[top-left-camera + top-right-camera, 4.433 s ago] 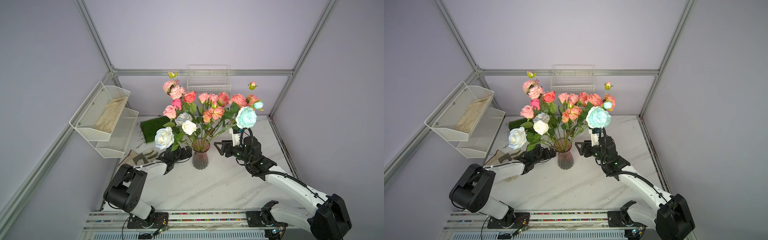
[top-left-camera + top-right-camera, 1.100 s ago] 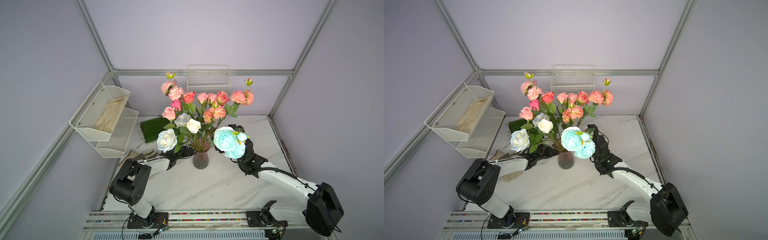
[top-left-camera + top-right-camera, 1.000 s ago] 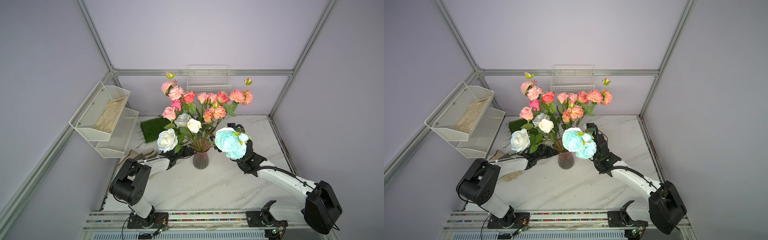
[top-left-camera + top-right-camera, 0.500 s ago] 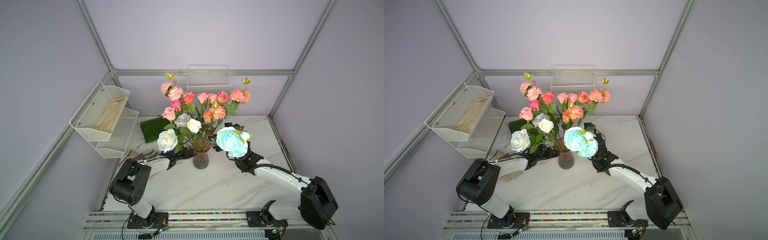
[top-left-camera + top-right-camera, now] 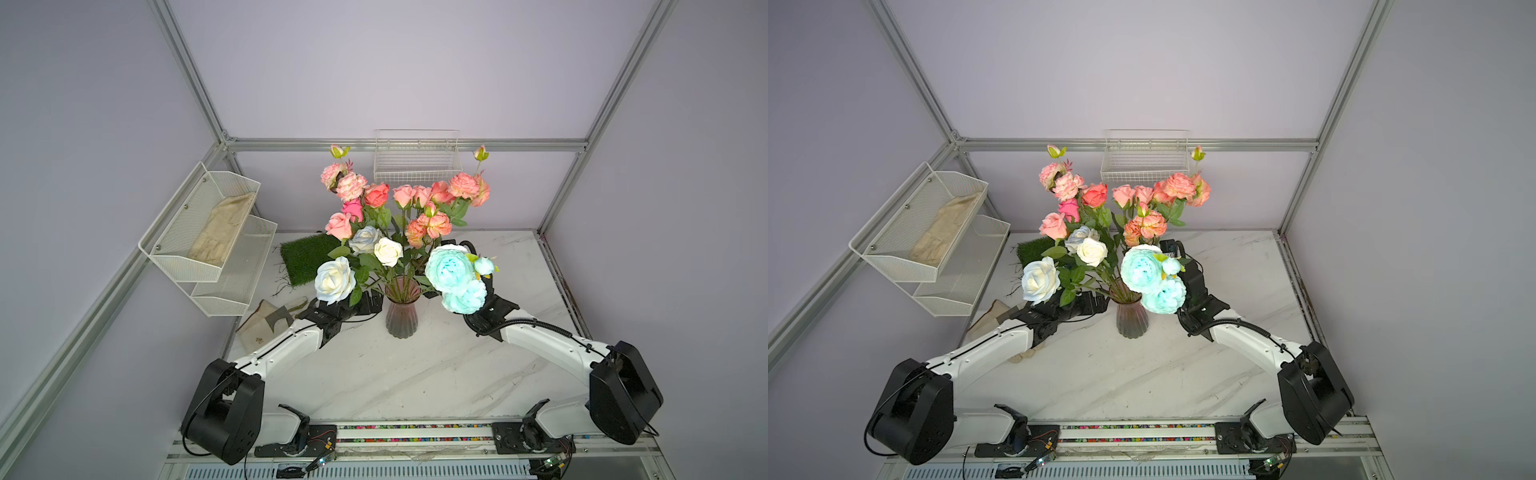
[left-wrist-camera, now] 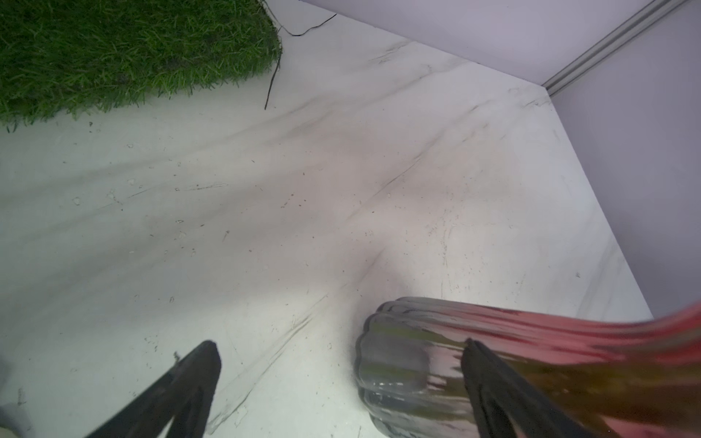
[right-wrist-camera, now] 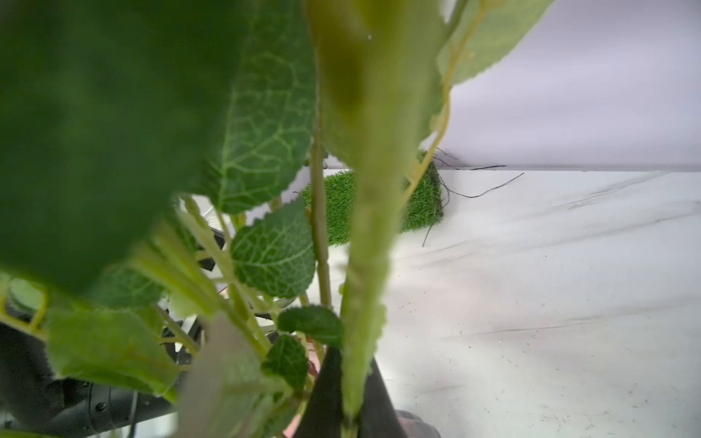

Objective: Pick out pink flowers from the vase
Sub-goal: Pick up the flower from the vase, then pick up the vase from the center of the board.

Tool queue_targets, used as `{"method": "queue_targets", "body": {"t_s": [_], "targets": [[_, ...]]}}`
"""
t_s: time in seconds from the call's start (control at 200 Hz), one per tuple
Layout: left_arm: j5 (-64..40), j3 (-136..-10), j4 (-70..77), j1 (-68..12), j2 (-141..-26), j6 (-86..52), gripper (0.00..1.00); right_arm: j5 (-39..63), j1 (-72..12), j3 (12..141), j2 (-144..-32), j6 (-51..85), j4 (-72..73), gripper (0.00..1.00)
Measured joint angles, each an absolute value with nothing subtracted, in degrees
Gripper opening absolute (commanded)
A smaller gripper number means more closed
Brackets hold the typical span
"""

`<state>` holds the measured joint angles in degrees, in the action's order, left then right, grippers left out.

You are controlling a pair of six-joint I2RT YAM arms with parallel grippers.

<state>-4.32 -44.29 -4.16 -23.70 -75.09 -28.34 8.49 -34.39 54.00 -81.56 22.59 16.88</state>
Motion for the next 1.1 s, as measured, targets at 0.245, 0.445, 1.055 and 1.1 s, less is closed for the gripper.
{"method": "queue_targets", "body": {"t_s": [0.245, 0.445, 1.055, 1.1], "targets": [[-11.07, -40.84, -9.61, -23.73, -71.57, -25.93, 1.00, 8.78, -34.37, 54.96, -81.54, 22.46, 16.03, 0.03], [-15.66, -38.65, -11.20, -24.51, -67.92, -24.23, 1.00, 9.10, -34.37, 55.35, -81.54, 22.90, 15.77, 0.01], [-4.89, -38.06, 11.62, -35.94, -72.34, -18.35, 1.00, 12.99, -34.11, 56.47, -82.30, 25.45, 12.64, 0.01], [-4.08, -38.06, 13.19, -36.47, -73.19, -17.93, 1.00, 13.13, -34.06, 56.47, -82.41, 25.47, 12.56, 0.01]]}}
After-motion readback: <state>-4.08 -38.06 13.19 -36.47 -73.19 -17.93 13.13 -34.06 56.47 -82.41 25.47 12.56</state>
